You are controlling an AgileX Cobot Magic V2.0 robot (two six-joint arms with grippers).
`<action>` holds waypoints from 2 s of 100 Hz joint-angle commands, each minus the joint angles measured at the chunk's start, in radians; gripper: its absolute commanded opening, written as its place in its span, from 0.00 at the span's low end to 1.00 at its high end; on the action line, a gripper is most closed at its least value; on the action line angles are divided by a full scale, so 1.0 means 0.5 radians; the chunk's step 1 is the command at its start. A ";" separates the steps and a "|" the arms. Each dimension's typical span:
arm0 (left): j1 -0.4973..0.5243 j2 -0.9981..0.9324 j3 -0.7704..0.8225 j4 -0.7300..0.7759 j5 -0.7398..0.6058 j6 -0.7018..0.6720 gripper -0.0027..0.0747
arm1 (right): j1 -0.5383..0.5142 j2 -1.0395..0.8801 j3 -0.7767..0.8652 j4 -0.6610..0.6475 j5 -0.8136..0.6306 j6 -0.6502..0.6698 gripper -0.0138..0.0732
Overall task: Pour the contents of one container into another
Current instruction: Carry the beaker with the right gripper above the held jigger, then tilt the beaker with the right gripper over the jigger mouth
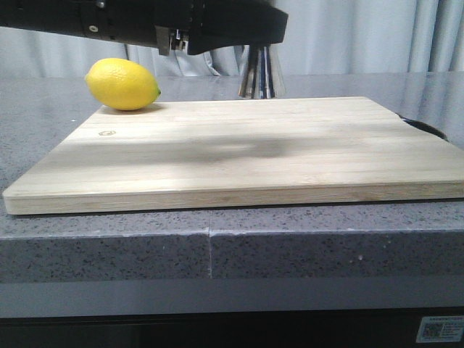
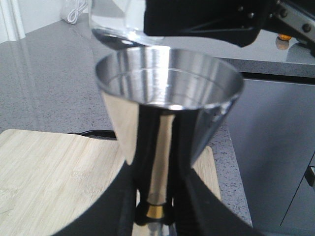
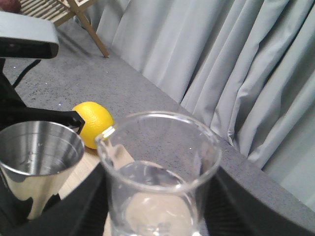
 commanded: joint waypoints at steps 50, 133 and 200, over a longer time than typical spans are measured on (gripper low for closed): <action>-0.017 -0.052 -0.059 -0.148 0.048 -0.070 0.01 | -0.012 0.125 -0.280 -0.155 -0.147 0.029 0.38; -0.017 -0.052 -0.059 -0.148 0.045 -0.087 0.01 | -0.006 0.183 -0.422 -0.521 -0.150 0.038 0.38; -0.017 -0.052 -0.059 -0.132 0.045 -0.119 0.01 | 0.166 0.281 -0.530 -0.674 0.009 0.038 0.38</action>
